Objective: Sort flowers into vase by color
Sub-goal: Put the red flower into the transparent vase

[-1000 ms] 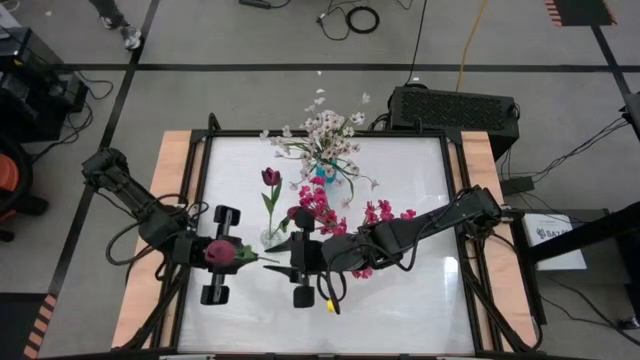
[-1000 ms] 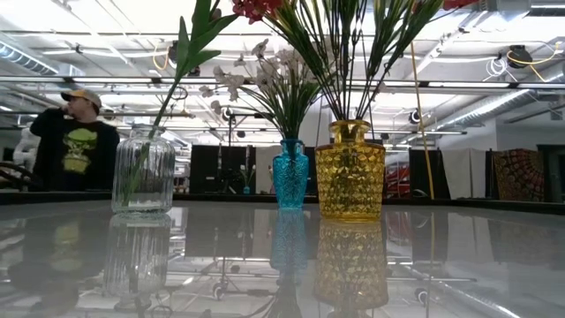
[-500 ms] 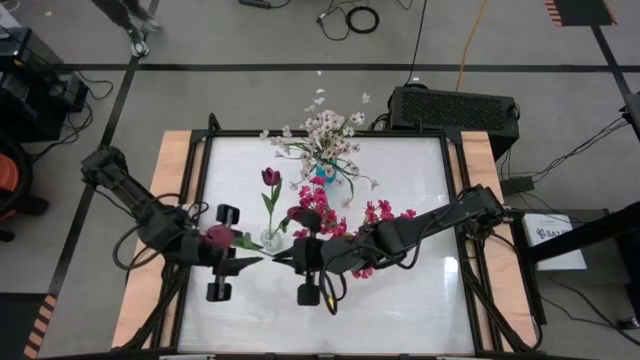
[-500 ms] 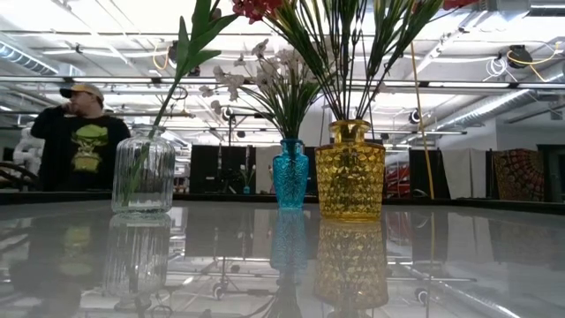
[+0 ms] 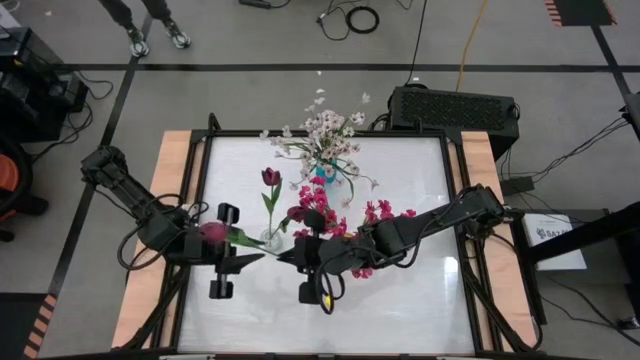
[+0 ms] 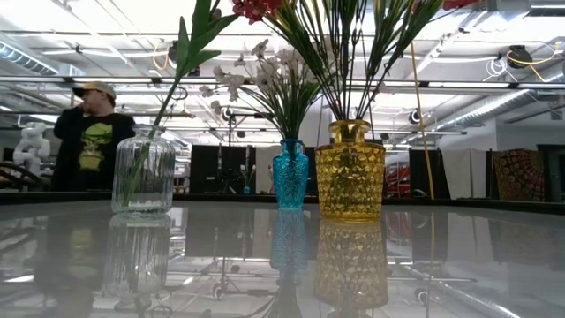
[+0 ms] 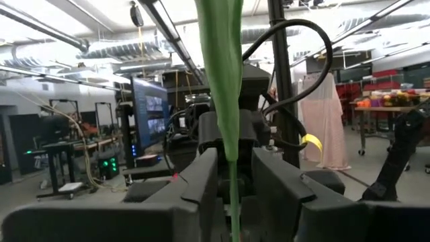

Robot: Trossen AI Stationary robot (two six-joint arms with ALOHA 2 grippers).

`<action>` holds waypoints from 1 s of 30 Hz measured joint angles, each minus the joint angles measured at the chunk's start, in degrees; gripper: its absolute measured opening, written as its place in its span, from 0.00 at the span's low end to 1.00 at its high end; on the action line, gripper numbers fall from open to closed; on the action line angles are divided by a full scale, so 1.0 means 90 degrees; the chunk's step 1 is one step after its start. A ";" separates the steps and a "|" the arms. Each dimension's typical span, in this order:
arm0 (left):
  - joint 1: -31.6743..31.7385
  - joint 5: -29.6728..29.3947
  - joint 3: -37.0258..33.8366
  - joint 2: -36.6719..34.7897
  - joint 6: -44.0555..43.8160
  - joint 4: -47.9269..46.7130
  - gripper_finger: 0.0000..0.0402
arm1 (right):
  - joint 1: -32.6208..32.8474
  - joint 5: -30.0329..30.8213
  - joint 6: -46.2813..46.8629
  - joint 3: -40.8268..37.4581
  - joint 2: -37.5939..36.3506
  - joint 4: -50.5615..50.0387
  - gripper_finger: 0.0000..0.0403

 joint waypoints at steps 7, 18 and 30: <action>-0.0003 -0.0147 0.0000 -0.0021 -0.0005 -0.0044 0.10 | 0.0000 -0.0004 0.0051 0.0000 0.0000 -0.0133 0.00; -0.0693 -0.0878 0.0000 -0.0360 -0.0147 -0.0738 0.03 | 0.0214 -0.0058 0.0047 -0.0007 -0.0220 -0.0664 0.30; -0.1441 -0.3662 -0.0588 -0.0625 0.0159 -0.0837 0.03 | 0.1478 0.1582 0.0197 0.0005 -0.1224 -0.1887 0.51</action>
